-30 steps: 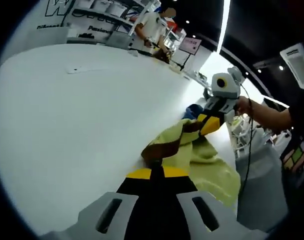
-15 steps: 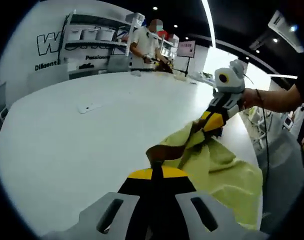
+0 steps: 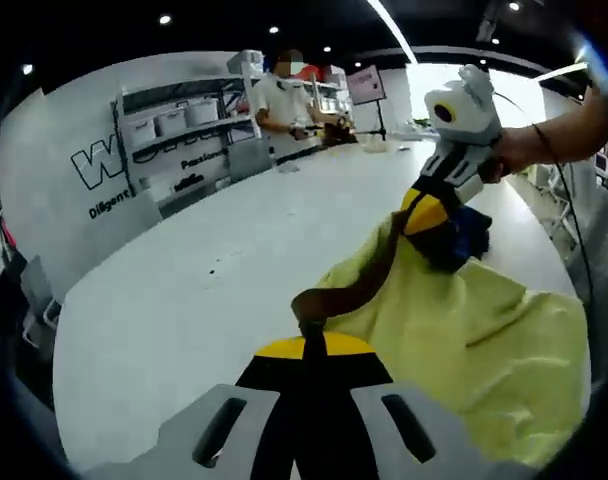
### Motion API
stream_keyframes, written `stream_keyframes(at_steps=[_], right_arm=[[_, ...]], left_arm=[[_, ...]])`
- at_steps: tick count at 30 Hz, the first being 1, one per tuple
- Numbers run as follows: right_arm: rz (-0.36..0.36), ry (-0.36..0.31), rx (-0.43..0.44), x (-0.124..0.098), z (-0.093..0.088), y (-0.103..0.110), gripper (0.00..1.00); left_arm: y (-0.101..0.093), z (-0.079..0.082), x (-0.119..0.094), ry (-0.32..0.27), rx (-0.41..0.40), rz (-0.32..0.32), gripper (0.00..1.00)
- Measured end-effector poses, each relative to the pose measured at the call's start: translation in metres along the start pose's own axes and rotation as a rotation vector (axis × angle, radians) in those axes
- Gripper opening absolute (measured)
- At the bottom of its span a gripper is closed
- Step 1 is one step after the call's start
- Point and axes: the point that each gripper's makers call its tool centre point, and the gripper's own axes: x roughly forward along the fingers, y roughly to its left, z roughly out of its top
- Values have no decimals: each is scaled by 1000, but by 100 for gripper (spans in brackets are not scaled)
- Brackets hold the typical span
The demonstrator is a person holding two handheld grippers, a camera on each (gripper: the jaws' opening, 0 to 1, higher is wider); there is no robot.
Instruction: Fold the garment on the visible template until the final outline fits inside the template.
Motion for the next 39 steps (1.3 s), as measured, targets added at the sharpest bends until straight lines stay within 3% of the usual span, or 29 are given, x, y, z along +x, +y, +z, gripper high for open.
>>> stream_keyframes(at_steps=[6, 13, 17, 22, 26, 28, 34, 39], right_arm=[[-66, 35, -148, 17, 2, -13, 0], [-130, 92, -277, 41, -8, -30, 0], [-153, 102, -302, 53, -13, -35, 0], [-187, 114, -320, 62, -18, -41, 0], [-197, 124, -342, 69, -20, -48, 0], [-199, 122, -331, 73, -21, -51, 0], [-211, 154, -403, 80, -24, -53, 1], [-222, 157, -342, 82, -27, -64, 9]], left_arm=[[12, -4, 14, 36, 81, 70, 3], [20, -14, 28, 72, 109, 128, 3], [23, -22, 36, 102, 78, 165, 3], [27, -27, 44, 127, 103, 198, 3], [28, -34, 48, 146, 65, 196, 3], [30, -37, 51, 158, 74, 201, 3], [34, -42, 57, 196, 102, 220, 4], [35, -47, 60, 216, 96, 207, 6]])
